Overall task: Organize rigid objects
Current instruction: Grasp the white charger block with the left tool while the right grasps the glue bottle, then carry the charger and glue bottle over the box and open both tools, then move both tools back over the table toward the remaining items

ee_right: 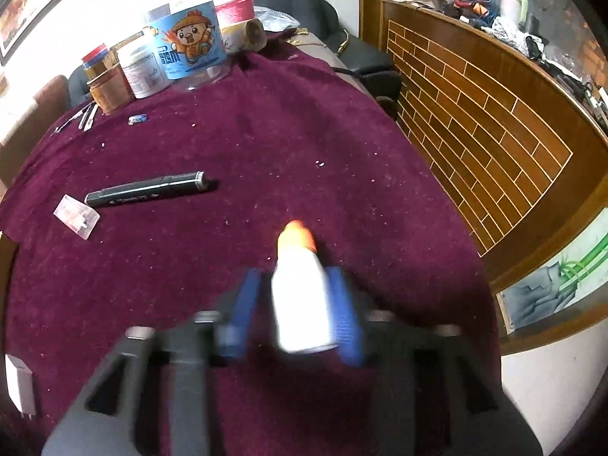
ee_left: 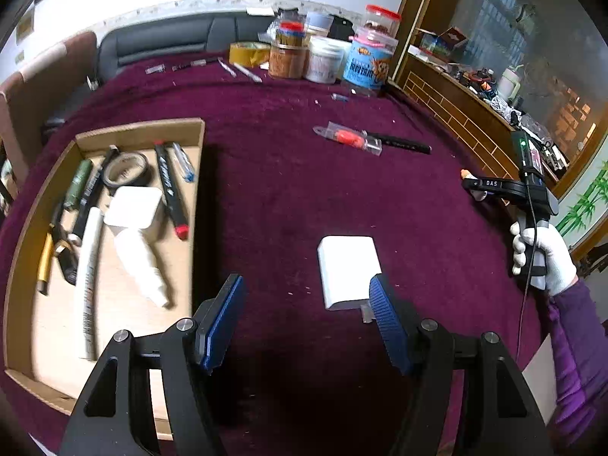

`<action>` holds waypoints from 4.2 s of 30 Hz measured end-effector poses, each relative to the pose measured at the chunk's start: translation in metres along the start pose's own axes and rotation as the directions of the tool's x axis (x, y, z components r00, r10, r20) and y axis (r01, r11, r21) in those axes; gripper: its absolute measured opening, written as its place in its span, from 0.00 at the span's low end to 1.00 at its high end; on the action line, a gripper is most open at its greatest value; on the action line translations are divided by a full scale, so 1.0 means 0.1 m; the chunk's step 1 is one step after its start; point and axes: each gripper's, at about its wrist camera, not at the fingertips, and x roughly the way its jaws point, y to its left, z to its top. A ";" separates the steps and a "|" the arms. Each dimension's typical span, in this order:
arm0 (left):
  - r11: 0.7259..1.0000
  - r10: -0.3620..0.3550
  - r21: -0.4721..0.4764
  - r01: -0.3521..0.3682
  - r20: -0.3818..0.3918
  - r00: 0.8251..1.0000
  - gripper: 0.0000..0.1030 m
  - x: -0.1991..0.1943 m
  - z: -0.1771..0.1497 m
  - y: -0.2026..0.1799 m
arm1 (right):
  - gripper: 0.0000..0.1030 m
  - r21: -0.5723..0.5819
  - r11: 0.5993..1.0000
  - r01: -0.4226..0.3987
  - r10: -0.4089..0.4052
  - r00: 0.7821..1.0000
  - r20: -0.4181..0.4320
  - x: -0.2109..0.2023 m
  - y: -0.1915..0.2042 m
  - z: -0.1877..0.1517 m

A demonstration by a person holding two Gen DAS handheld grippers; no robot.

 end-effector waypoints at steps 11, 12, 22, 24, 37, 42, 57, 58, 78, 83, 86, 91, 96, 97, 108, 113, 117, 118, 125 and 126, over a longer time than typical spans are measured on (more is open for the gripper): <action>0.999 -0.009 0.042 0.012 -0.064 0.998 0.63 0.51 0.12 -0.28 | 0.24 -0.098 0.985 -0.143 0.137 0.988 -0.066 -0.27 0.44 -0.51; 0.999 0.011 0.050 -0.007 -0.075 0.997 0.63 0.59 0.14 -0.31 | 0.24 -0.103 0.982 -0.155 0.149 0.986 -0.070 -0.29 0.47 -0.54; 0.982 0.066 0.179 -0.053 -0.063 0.996 0.40 0.91 0.14 -0.51 | 0.25 -0.112 0.985 -0.128 0.121 0.990 -0.068 -0.26 0.60 -0.53; 0.989 0.012 0.149 0.000 -0.082 0.997 0.40 0.88 0.16 -0.44 | 0.25 -0.105 0.987 -0.124 0.118 0.991 -0.066 -0.26 0.61 -0.52; 0.980 -0.201 0.014 0.200 0.027 0.979 0.39 0.15 0.08 -0.02 | 0.24 -0.094 0.977 -0.189 0.187 0.982 -0.028 -0.56 0.83 -0.58; 0.973 -0.226 -0.026 0.228 0.074 0.971 0.39 -0.05 0.06 0.18 | 0.24 -0.143 0.961 -0.238 0.240 0.971 -0.006 -0.76 1.19 -0.60; 0.969 -0.106 -0.201 0.147 0.201 0.974 0.39 -1.03 -0.16 1.43 | 0.24 -0.313 0.789 -0.529 0.514 0.847 -0.137 -1.05 2.80 -0.87; 0.969 -0.079 -0.217 0.122 0.197 0.977 0.39 -1.06 -0.18 1.52 | 0.24 -0.320 0.776 -0.544 0.524 0.838 -0.153 -1.04 2.91 -0.91; 0.945 -0.014 -0.327 0.008 -0.017 1.000 0.39 -0.44 -0.17 2.38 | 0.24 -0.408 0.691 -0.597 0.481 0.801 -0.356 -0.57 4.22 -1.53; 0.953 0.043 -0.298 -0.056 -0.049 0.998 0.39 -0.26 -0.11 2.31 | 0.24 -0.510 0.724 -0.464 0.382 0.886 -0.265 -0.53 4.30 -1.59; 0.955 0.115 -0.270 -0.127 -0.060 0.992 0.40 -0.21 -0.12 2.25 | 0.24 -0.544 0.738 -0.399 0.339 0.916 -0.213 -0.53 4.30 -1.60; 0.957 0.081 -0.278 -0.087 -0.032 0.996 0.50 -0.32 -0.15 2.17 | 0.25 -0.536 0.741 -0.405 0.374 0.911 -0.172 -0.62 4.24 -1.56; 0.953 0.138 -0.280 -0.115 0.065 0.988 0.60 -0.57 -0.18 2.04 | 0.44 -0.544 0.748 -0.381 0.413 0.908 -0.069 -0.81 4.13 -1.51; 0.951 0.161 -0.280 -0.131 0.089 0.983 0.62 -0.63 -0.19 1.98 | 0.53 -0.541 0.755 -0.372 0.418 0.907 -0.041 -0.85 4.08 -1.51; 0.824 0.567 -0.191 -0.534 0.257 0.783 0.82 -0.78 -0.22 1.34 | 0.57 -0.436 0.835 -0.335 0.400 0.914 0.064 -0.89 3.58 -1.51; 0.821 0.570 -0.150 -0.551 0.259 0.779 0.84 -0.70 -0.19 1.18 | 0.58 -0.408 0.854 -0.323 0.387 0.918 0.083 -0.91 3.40 -1.54; 0.824 0.565 -0.112 -0.555 0.232 0.792 0.84 -0.60 -0.18 1.08 | 0.61 -0.404 0.856 -0.323 0.385 0.919 0.081 -0.89 3.34 -1.58; 0.824 0.565 -0.105 -0.557 0.228 0.793 0.84 -0.59 -0.19 1.05 | 0.61 -0.407 0.856 -0.320 0.382 0.921 0.079 -0.88 3.33 -1.59; 0.830 0.557 -0.096 -0.550 0.199 0.806 0.84 -0.54 -0.19 1.00 | 0.61 -0.404 0.855 -0.325 0.385 0.920 0.075 -0.88 3.27 -1.61; 0.830 0.557 -0.095 -0.550 0.196 0.807 0.84 -0.53 -0.19 1.00 | 0.61 -0.404 0.855 -0.325 0.385 0.920 0.075 -0.88 3.27 -1.61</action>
